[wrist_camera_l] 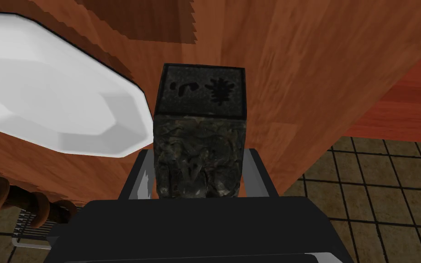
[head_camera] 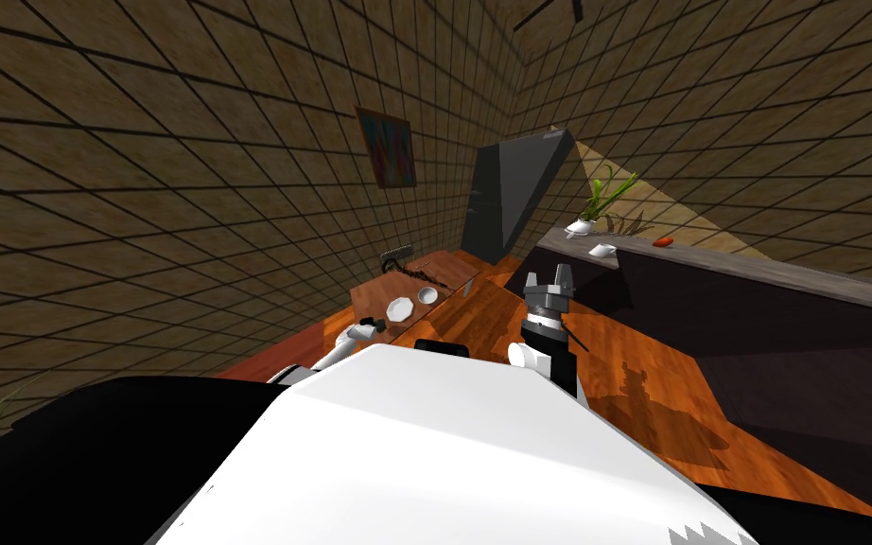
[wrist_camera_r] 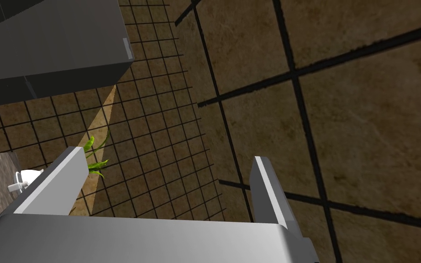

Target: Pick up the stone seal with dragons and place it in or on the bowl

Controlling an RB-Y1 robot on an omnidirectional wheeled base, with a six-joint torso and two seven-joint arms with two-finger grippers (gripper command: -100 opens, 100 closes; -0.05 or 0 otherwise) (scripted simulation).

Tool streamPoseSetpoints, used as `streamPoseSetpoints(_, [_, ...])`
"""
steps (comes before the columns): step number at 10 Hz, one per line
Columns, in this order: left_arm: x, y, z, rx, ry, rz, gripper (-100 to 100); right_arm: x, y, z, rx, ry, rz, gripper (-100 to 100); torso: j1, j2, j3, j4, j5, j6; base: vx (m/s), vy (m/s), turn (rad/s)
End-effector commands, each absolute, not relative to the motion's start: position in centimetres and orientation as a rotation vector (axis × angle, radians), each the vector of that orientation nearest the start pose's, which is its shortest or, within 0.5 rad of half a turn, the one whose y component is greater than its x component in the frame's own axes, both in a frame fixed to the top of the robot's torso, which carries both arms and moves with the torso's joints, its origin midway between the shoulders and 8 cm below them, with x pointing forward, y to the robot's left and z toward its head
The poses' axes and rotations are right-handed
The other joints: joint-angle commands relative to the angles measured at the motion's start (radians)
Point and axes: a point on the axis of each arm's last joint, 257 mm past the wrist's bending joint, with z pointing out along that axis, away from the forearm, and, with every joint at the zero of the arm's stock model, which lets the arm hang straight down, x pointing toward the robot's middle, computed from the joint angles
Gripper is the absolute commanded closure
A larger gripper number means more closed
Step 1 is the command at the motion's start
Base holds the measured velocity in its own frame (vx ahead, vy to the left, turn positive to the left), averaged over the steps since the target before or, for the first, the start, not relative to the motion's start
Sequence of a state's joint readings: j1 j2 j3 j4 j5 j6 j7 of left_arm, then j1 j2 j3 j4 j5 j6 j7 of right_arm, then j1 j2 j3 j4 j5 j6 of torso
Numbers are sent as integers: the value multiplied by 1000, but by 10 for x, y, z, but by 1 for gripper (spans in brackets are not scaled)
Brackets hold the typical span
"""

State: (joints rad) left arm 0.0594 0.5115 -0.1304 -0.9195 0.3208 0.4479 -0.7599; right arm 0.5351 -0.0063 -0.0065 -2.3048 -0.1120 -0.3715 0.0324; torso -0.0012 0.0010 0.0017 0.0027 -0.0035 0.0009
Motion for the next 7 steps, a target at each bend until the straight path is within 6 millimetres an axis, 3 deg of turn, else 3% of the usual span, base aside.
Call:
streamPoseSetpoints(1, [305, 499, -560, -1052, 2404, 127, 100, 354, -299, -1, 818, 652, 1296, 0, 0, 0, 0, 0, 0, 0, -2, 18, -7])
streamPoseSetpoints(2, [328, 525, -534, -1027, 2346, 143, 100, 354, -299, -1, 818, 652, 1296, 0, 0, 0, 0, -1, 2, 1, -14, 4, -67])
streamPoseSetpoints(3, [328, 525, -534, -1027, 2346, 143, 100, 354, -299, -1, 818, 652, 1296, 0, 0, 1, 0, 0, 1, 1, -12, 8, -28])
streamPoseSetpoints(6, [353, 555, -501, -1005, 2270, 158, 100, 354, -299, -1, 818, 652, 1296, 0, -2, 2, 1, 1, 1, 2, -15, -12, -57])
streamPoseSetpoints(7, [351, 557, -503, -1009, 2273, 162, 100, 354, -299, -1, 818, 652, 1296, 0, -2, 2, 1, 0, 1, 1, -8, -14, -13])
